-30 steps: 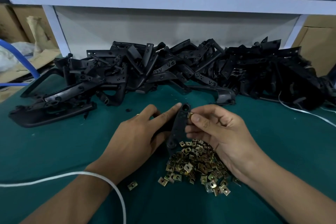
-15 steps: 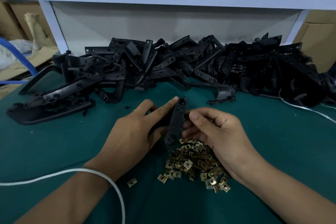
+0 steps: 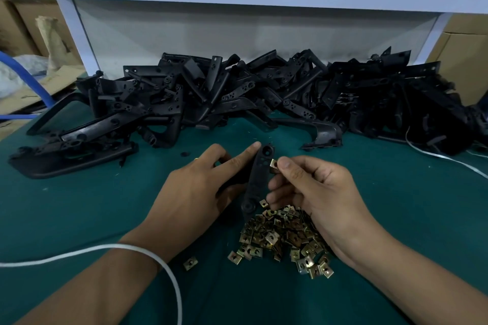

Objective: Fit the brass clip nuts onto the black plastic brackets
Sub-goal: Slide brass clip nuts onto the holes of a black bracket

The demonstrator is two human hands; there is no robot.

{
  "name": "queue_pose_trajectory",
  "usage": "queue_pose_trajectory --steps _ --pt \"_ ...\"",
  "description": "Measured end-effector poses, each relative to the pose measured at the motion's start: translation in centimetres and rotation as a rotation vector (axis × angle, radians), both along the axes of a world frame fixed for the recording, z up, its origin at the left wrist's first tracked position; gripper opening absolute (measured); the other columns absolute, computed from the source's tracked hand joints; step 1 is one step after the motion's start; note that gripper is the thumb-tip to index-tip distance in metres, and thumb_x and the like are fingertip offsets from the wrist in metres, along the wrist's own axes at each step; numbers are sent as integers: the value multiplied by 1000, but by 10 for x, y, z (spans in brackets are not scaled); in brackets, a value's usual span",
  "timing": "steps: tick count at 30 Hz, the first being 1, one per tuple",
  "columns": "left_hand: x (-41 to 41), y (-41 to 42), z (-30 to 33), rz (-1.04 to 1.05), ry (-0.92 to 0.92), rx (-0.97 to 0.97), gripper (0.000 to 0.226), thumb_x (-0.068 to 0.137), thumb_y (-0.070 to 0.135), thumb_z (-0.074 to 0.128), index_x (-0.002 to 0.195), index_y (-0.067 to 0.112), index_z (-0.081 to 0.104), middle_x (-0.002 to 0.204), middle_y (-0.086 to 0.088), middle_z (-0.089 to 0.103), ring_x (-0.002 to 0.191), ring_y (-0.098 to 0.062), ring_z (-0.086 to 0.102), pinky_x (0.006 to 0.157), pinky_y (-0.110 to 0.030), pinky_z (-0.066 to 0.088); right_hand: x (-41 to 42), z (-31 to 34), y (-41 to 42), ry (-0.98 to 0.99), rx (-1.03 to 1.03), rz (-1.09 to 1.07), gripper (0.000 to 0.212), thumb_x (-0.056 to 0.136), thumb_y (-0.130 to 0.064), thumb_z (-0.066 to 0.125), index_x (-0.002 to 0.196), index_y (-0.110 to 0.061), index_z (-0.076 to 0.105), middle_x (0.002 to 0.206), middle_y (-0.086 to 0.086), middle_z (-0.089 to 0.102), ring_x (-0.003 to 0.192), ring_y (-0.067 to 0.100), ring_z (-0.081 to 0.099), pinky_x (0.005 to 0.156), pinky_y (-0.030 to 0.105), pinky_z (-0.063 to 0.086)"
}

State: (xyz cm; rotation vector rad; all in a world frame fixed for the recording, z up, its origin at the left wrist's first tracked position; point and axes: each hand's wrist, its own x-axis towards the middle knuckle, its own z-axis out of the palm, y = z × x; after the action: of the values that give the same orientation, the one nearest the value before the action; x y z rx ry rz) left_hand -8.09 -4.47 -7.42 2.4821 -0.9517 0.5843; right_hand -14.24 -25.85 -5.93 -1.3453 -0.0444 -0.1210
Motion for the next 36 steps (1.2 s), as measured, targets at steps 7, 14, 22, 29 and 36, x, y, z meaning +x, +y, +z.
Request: queue_pose_trajectory --steps 7,14,22,29,36 --pt "-3 -1 1 -6 2 57 62 97 46 45 157 46 31 113 5 54 78 -17 61 54 -42 54 -2 0 -1 -51 -140 -42 21 94 -24 70 83 -7 77 75 17 74 61 29 73 56 29 59" --pt "-7 -5 4 61 -69 105 63 97 38 52 158 41 36 110 3 54 78 -20 59 49 -41 53 -7 3 3 -32 -140 -96 28 95 -23 71 78 -1 75 73 19 73 56 28 70 54 30 59" --pt "-10 -15 2 137 -173 115 57 102 43 42 159 37 36 107 1 53 78 -20 56 44 -34 46 -15 6 11 -58 -242 -145 28 104 -24 63 87 -6 76 65 12 70 49 21 63 50 26 55" --pt "1 -1 4 284 -31 -26 65 96 42 53 158 43 33 113 0 51 76 -26 57 49 -40 51 2 4 -20 -208 -926 -153 15 102 -32 64 111 -35 76 89 -15 69 85 1 65 75 17 52" --pt "5 -1 -1 285 -12 -48 64 94 45 55 155 45 38 110 4 51 75 -23 57 48 -38 51 6 2 -25 -146 -1315 36 14 95 -47 72 104 -39 79 104 -22 57 110 -4 46 98 28 45"
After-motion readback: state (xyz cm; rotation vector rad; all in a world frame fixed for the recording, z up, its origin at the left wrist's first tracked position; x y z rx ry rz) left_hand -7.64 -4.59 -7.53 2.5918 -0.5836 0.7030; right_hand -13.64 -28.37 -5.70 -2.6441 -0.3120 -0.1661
